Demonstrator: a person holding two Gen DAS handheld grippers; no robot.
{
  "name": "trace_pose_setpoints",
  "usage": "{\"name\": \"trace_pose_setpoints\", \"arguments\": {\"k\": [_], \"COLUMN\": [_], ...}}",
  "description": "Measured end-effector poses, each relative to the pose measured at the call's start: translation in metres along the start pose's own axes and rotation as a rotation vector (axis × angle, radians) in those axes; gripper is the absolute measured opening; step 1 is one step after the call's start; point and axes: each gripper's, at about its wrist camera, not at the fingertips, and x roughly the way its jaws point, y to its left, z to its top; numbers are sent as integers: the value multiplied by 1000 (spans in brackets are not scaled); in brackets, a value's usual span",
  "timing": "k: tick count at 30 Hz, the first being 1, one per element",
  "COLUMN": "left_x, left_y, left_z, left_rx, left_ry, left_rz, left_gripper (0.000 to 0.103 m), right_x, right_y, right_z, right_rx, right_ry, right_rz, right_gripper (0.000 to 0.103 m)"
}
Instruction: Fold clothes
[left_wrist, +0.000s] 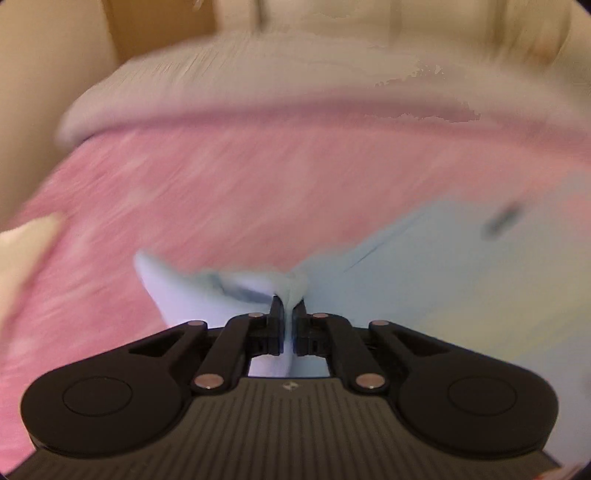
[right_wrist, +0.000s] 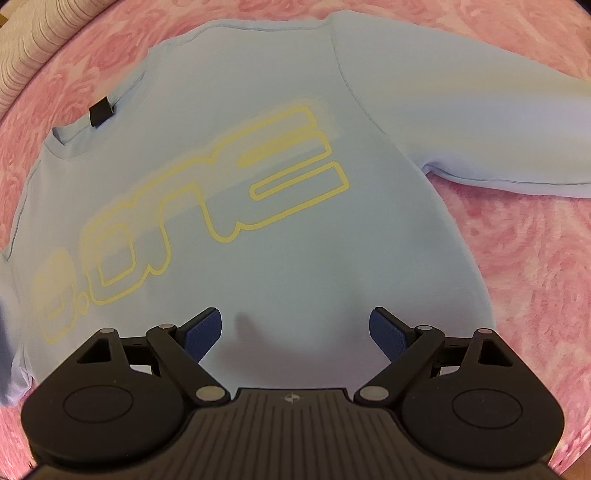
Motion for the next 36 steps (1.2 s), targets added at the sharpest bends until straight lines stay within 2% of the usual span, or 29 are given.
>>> {"name": "trace_pose_setpoints", "arguments": {"k": [2, 3, 4, 6, 8, 11, 14, 17, 19, 21, 23, 24, 25, 28, 30, 33, 36], "left_x": [-13, -17, -15, 1, 9, 8, -1, -6, -9, -12, -13, -13, -12, -10, -10, -6, -1], "left_y": [-34, -51, -66, -94, -119, -141, -149, -142, -132, -123, -115, -112, -110, -111, -114, -122, -130], "left_z": [5, 6, 3, -11, -27, -46, -58, -61, -61, -59, -59, -59, -59, -59, -61, -66, -73], "left_rx": [-17, -23, -28, -38, -47, -13, 11, -21, -58, 2, -27, -36, -45, -62, -62, -63, -64], "left_ry": [-53, -68, -47, 67, 172, 292, 357, 391, 405, 404, 408, 412, 414, 412, 410, 425, 443], "left_rz": [-157, -229, -274, -308, -312, -278, -266, -234, -212, -272, -264, -264, -265, -284, -306, -323, -331], "left_gripper": [2, 7, 11, 18, 19, 19, 24, 25, 25, 26, 27, 27, 27, 27, 27, 27, 27], "right_x": [-2, -5, -6, -8, -10, -5, 9, 28, 30, 21, 12, 7, 2, -11, -33, -51, -41], "right_y": [-1, -3, -4, -6, -13, -23, -25, -11, 3, 16, 30, 37, 43, 64, 58, 36, 6], "right_z": [1, 1, 1, 3, 3, -2, -5, -4, 1, 6, 10, 12, 15, 21, 28, 40, 55], "right_rx": [3, 5, 8, 22, 69, 174, 283, 314, 256, 160, 64, 16, -32, -176, -195, -195, -135], "right_ry": [-11, -16, -21, -40, -52, -44, -11, 22, -11, -75, -139, -171, -203, -298, -397, -493, -479], "right_rz": [13, 23, 35, 75, 137, 295, 455, 523, 496, 485, 473, 467, 460, 439, 433, 354, 281], "right_gripper": [90, 90, 90, 90, 90, 88, 78, 72, 72, 70, 18, 15, 7, 5, 4, 4, 5]}}
